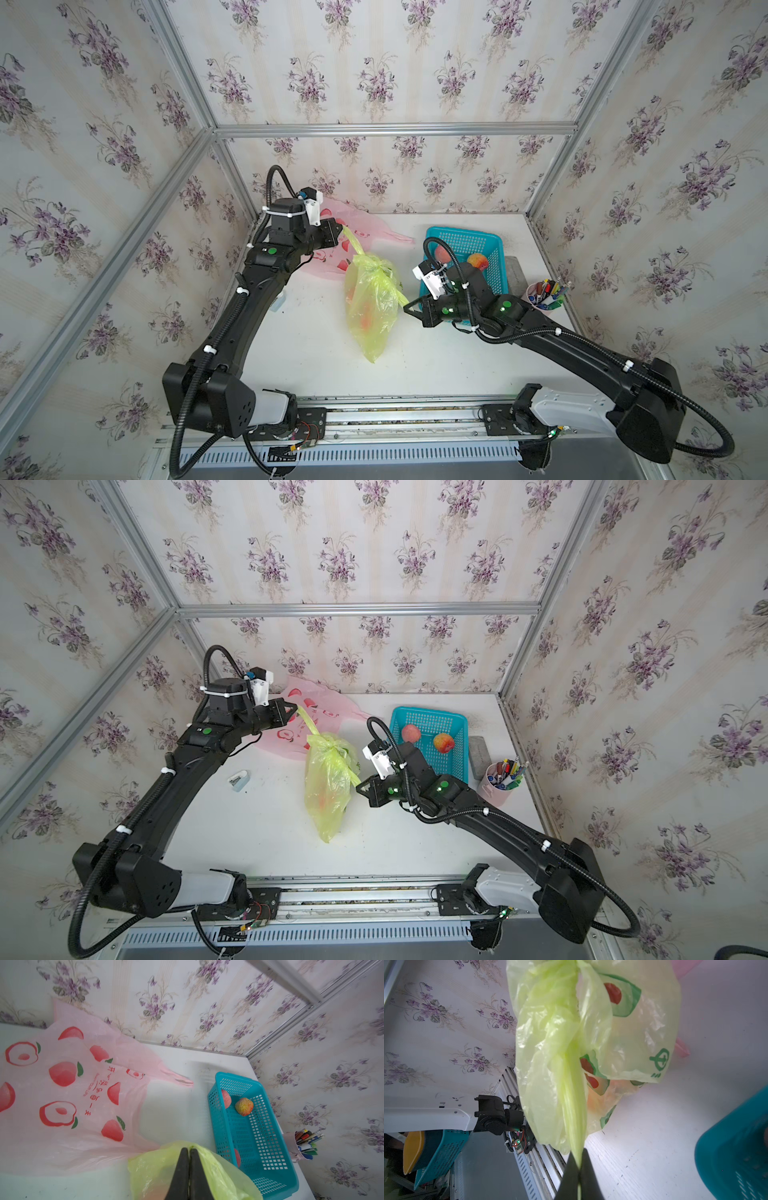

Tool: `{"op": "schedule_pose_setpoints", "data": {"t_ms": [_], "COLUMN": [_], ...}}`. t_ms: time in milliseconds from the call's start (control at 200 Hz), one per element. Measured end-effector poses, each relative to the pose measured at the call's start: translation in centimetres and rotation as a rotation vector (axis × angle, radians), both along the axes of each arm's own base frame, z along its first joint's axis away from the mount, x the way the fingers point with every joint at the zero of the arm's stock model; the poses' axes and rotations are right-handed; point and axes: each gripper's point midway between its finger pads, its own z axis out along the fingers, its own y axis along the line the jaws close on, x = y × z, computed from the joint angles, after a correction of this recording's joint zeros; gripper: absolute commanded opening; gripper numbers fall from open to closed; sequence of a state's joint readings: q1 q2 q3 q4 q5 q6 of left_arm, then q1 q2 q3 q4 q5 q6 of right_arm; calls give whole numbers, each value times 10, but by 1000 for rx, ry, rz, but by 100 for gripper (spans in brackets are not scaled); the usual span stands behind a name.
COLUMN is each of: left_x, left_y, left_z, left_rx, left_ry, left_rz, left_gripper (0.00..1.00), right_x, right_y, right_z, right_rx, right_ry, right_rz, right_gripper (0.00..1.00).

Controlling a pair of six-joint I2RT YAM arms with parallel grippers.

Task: Place the peach into a plastic bag & tie a knot
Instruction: Tie the plastic bag at the center of the board, then place the plastic bag at the center of the board.

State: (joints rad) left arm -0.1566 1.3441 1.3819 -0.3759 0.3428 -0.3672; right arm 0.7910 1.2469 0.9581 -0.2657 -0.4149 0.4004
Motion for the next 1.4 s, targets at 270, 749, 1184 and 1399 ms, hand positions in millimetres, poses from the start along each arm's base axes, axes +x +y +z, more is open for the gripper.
{"op": "schedule_pose_setpoints", "data": {"t_ms": [270,749,1184,1399], "left_x": [-10,-3,65,98], "left_y": [62,169,-44,-92], "left_z": [75,7,-71,-153], "left_rx": [67,262,429,574], "left_ry": [-152,65,176,318], "left_rz": [202,563,-40,-109], "left_gripper": [0,83,83,85], "right_x": [39,89,146,141], "right_y": [69,201,32,-8], "right_z": [18,-2,-4,-2], "right_rx": [56,88,15,0], "right_ry": [-2,58,63,33], "right_rz": [105,257,-135,-204], "right_gripper": [0,61,70,73]}}
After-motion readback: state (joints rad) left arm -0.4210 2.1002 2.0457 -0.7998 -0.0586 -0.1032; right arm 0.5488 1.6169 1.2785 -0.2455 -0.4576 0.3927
